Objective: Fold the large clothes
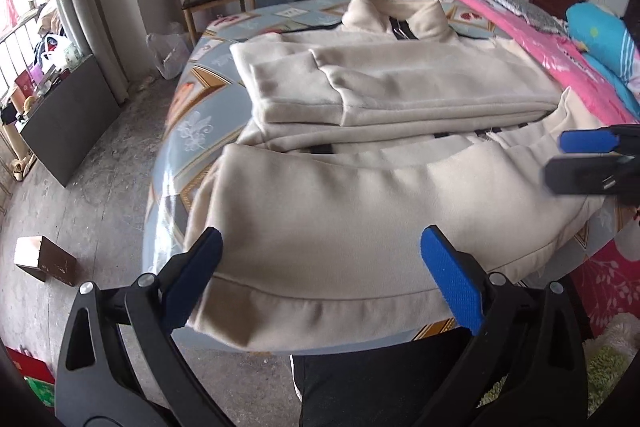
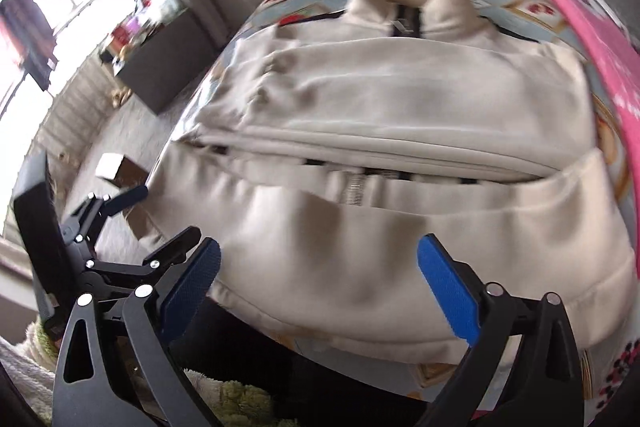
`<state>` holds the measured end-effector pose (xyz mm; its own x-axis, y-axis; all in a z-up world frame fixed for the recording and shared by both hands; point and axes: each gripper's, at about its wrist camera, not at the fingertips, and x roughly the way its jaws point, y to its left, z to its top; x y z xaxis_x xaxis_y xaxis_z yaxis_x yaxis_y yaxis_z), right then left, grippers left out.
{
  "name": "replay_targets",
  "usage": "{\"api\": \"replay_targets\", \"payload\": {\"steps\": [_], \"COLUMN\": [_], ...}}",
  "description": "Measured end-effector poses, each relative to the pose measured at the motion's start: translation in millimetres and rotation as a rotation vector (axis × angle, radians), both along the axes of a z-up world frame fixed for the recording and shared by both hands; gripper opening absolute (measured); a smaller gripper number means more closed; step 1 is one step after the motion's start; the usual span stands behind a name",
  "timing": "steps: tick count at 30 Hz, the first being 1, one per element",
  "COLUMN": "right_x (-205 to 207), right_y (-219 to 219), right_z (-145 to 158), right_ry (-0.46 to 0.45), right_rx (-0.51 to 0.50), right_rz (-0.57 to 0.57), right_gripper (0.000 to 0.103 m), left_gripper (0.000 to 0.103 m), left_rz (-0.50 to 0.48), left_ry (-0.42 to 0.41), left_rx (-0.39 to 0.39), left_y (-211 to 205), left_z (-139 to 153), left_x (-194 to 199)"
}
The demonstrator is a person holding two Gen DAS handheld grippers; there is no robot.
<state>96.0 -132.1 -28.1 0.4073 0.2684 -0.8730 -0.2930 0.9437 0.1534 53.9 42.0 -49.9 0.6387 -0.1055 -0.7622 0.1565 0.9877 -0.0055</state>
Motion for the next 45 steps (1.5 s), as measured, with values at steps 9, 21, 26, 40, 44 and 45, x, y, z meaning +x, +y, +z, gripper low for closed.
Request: {"api": "replay_targets", "payload": {"steps": [9,21,26,40,44,45], "right_x": [5.5,2.2,11.4,34.1,37.8,38.6], "right_y": [21.4,21.1,22.9,21.8,16.8,15.6], "right_z": [-16.3,29.0,29.9,-19.8,-33.8,-33.3], "right_ry": [0.017,-0.15,-0.186,-0.118,-0.092,-0.088], "right_rx": [-0.145,-0.142,-0.15,-0.145,-0.105,-0.095], "right_rz": [0.007,-0.064,-0.083,-0.062,-0.059,-0.058], "right_gripper": [0.014,0.005,0.005,0.005,0.005,0.005], "left_gripper": [0.055,0.0,0.0,0.0,0.0,0.0], "left_rz": [0.081,0.103,0.111,-0.163,-0.246,-0.261], "left_ry": [-0.028,-0.137,-0.174,-0.011,0.027,0.04], "left_rx": [0.06,0.081,0.121,-0.106,-0.128,-0.123], "left_y": [19.7,48.6,53.1,5.5,-29.5,-39.1], "left_z": [-2.8,27.4,38.0,32.2,19.0,13.3], "left_x": [-3.4,9.0,12.7,25.4,38.5,42.4]}}
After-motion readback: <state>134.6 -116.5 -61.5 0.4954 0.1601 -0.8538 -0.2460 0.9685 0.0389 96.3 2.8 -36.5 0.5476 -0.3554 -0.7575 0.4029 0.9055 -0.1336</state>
